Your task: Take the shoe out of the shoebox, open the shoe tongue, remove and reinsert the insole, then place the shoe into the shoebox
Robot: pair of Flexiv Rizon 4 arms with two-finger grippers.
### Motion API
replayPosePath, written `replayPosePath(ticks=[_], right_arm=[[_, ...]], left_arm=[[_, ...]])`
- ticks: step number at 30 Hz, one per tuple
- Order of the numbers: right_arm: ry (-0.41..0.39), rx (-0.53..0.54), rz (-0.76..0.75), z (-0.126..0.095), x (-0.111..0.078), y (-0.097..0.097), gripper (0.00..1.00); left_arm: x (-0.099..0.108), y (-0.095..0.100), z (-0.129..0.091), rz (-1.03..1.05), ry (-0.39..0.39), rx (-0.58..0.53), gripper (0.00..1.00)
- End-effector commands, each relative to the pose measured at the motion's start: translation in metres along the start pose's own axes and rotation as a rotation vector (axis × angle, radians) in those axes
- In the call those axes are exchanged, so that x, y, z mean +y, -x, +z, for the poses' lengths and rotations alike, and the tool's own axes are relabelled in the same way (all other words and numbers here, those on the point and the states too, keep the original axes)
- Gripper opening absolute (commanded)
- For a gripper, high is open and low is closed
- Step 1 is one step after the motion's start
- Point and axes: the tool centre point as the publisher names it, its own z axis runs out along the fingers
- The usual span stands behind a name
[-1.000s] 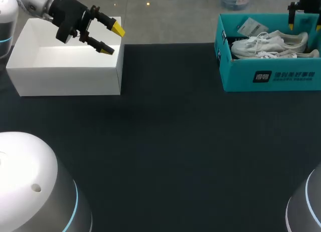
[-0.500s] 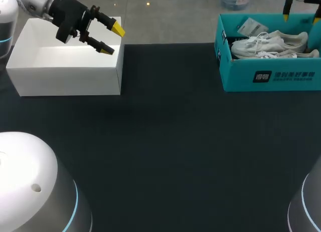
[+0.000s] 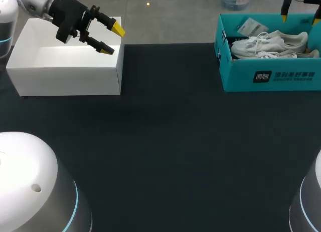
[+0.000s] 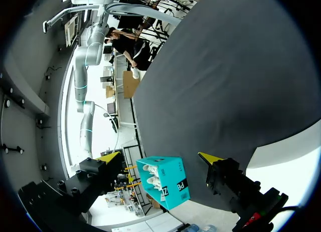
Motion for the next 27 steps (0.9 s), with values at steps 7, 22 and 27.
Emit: replayPosePath(ticks=[7, 22, 27], right_arm=[[-0.048, 0.008, -0.074, 0.015, -0.022, -0.012, 1.0], [-0.164, 0.052, -0.172, 0.011, -0.074, -0.013, 1.0], [-0.164, 0.052, -0.172, 0.011, -0.074, -0.013, 1.0]], left_arm=[[0.04, -0.006, -0.004, -0.639, 0.399, -0.031, 1.0], [0.065, 0.01, -0.035, -0.933, 0.795, -0.182, 1.0], [0.065, 0.01, -0.035, -0.933, 0.795, -0.182, 1.0]])
